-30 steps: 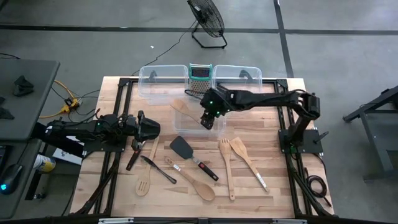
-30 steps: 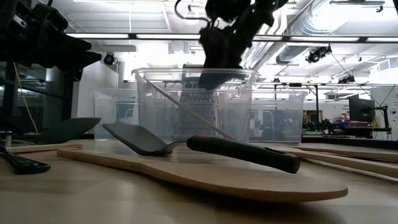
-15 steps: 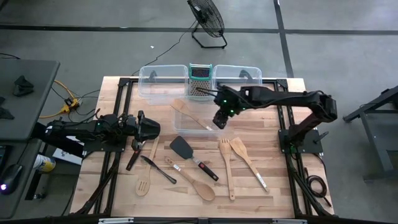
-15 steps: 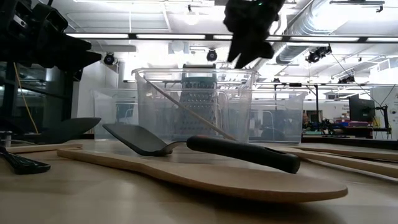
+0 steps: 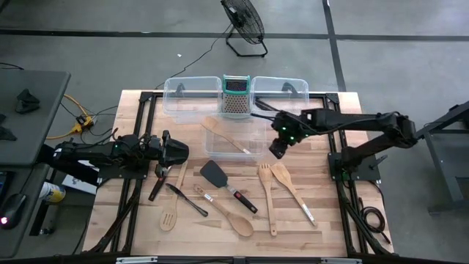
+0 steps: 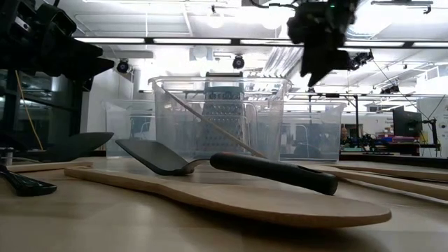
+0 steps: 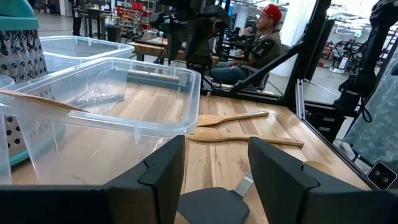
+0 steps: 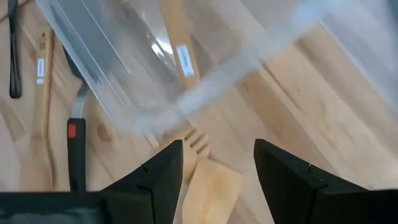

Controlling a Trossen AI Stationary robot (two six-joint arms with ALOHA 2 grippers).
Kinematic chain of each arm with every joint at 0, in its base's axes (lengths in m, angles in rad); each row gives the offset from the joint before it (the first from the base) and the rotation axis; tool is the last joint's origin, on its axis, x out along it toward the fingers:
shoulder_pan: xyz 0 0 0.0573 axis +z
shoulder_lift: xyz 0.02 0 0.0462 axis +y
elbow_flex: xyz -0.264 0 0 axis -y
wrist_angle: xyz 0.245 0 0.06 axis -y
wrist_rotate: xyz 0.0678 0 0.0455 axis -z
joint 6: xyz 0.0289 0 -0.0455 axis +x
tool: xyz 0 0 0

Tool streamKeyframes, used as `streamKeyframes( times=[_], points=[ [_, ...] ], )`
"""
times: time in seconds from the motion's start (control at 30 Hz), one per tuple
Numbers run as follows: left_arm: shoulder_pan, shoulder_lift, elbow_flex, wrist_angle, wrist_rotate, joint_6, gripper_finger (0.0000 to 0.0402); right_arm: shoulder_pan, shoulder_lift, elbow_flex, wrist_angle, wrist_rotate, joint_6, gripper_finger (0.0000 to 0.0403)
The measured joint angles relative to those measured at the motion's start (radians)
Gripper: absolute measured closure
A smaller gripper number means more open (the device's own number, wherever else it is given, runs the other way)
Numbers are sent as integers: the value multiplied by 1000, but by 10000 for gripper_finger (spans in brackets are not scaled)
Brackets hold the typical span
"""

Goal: Pick & Place Kitchen Items
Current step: Put the light brown spatula into the left transparent bin

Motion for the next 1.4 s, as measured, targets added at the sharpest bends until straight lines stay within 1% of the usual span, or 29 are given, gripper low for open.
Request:
streamKeyframes(
  times=[0.2,0.33,0.5,0.63,0.8,0.97,1.1,1.27,1.4],
  points=[
    [0,0,0,0,0,0,226,10,-122,-123,-18,-6,88,213],
    [0,0,0,0,0,0,226,9,-177,-191,-30,-31,109,213],
    [0,0,0,0,0,0,226,11,-218,-257,-57,-58,138,213],
    [0,0,0,0,0,0,226,37,-230,-296,-64,-86,166,213],
    [0,0,0,0,0,0,226,96,-229,-324,-64,-133,273,213],
    [0,0,0,0,0,0,226,175,-229,-351,-65,-137,413,213],
    [0,0,0,0,0,0,226,264,-212,-376,-54,-139,540,213],
    [0,0,0,0,0,0,226,391,-155,-387,-30,-134,682,213],
    [0,0,0,0,0,0,226,451,-75,-387,20,-108,710,213]
  ],
)
